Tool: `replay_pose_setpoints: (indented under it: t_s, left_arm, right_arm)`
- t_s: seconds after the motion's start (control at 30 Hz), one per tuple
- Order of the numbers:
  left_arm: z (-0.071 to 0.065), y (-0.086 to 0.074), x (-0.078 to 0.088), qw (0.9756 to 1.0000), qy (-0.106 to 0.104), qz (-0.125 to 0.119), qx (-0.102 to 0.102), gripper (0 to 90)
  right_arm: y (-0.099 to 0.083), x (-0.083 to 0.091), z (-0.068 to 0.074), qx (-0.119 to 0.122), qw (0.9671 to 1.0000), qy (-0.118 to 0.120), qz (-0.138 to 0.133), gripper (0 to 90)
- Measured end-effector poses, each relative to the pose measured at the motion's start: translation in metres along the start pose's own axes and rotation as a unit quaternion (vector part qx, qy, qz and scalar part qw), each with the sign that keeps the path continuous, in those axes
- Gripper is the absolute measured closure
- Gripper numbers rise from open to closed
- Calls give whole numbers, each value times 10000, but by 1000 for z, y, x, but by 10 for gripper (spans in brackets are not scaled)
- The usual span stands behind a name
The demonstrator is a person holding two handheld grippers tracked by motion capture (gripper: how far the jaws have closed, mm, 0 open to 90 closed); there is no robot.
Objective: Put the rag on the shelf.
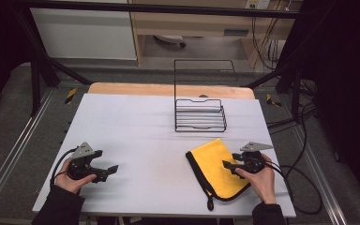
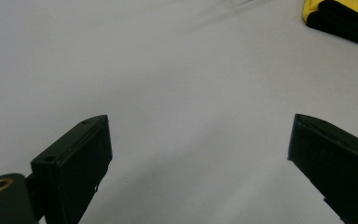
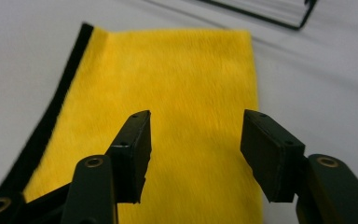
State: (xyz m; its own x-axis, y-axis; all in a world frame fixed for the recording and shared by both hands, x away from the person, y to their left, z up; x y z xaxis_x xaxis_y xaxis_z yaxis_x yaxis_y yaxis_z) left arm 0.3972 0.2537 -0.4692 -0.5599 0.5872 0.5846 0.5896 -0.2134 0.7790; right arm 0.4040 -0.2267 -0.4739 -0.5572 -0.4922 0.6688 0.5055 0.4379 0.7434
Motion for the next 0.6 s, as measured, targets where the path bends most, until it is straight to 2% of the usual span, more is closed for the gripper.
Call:
replay_pose_setpoints:
  t_s: [0.27,0.3,0.33,0.43,0.5,0.53,0.57,0.6]
  left_arm:
    - [-2,0,0,10000,-22,8,-18,59]
    - [-2,0,0,10000,-23,6,-16,59]
    - [-2,0,-1,10000,-26,8,-14,59]
    - [-2,0,-1,10000,-29,24,-25,60]
    - [-3,0,-1,10000,-37,29,-27,61]
    - [-3,-1,-2,10000,-44,30,-16,62]
    - [-4,-1,-2,10000,-46,26,1,62]
    - [-4,-1,-2,10000,-46,30,9,63]
  right_arm:
    - [-35,18,-7,-103,9997,-33,238,491]
    - [-37,18,-7,-161,9997,-20,204,505]
    - [-37,18,-7,-161,9997,-20,204,505]
    - [-42,18,-4,-386,9990,138,196,576]
    - [-42,18,-4,-404,9988,161,208,585]
    - [-42,18,-4,-479,9985,172,204,627]
    - [-42,18,-4,-479,9985,172,204,627]
    - [-42,18,-3,-585,9979,207,191,679]
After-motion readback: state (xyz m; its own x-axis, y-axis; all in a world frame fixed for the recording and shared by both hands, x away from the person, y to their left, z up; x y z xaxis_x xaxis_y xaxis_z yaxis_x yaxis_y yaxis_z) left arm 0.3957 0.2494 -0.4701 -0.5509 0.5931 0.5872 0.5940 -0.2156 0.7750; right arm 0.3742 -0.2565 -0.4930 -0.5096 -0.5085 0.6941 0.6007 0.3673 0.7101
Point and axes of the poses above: each handheld gripper's, and its own axes: x roughly backward along the jaws, y roughly out of its top, z roughly to its left, the point moved 6 cm from there along -x, roughly forward along the jaws, and after that the axes turned 9 degrees about x, right-handed, at the moved point
